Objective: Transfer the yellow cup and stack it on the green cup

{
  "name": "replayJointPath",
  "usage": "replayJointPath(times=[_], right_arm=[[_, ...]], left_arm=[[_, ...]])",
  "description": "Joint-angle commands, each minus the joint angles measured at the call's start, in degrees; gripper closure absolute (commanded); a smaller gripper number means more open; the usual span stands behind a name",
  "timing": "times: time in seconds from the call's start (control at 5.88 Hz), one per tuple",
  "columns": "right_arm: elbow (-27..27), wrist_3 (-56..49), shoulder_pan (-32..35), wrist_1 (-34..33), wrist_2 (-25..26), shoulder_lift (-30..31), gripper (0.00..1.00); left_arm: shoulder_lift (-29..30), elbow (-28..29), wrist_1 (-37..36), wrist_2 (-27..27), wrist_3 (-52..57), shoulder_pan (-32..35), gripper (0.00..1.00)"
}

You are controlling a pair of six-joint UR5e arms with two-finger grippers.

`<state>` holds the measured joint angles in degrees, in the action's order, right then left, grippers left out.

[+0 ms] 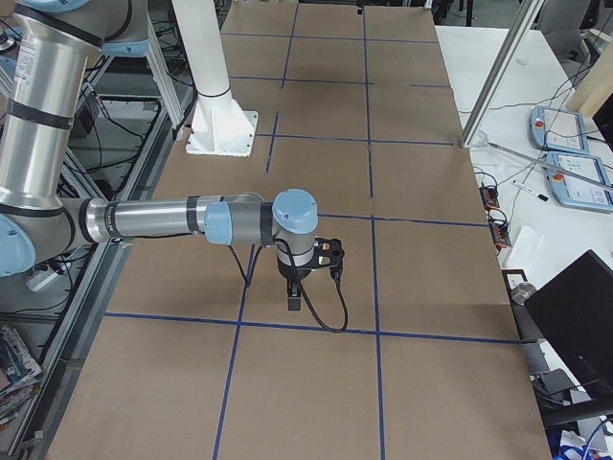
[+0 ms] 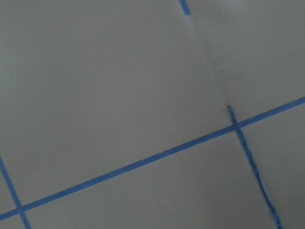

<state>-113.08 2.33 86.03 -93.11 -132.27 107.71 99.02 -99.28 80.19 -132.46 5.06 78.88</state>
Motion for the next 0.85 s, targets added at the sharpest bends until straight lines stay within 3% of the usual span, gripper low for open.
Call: replayJointPath(times=[0.0, 0.34, 0.68], right_arm=[[0.05, 1.09, 0.01, -0.05, 0.00, -0.04, 0.00], [0.31, 1.09, 0.01, 0.03, 0.00, -0.04, 0.00], [0.31, 1.09, 0.01, 0.21, 0.00, 0.31, 0.00]], left_arm=[[-10.03, -0.47, 0.92, -4.54, 5.03, 8.36, 0.00], [-16.21, -1.35, 0.93, -3.95, 6.37, 10.59, 0.00], [-16.14, -0.22, 1.11, -2.99, 6.11, 10.68, 0.00]])
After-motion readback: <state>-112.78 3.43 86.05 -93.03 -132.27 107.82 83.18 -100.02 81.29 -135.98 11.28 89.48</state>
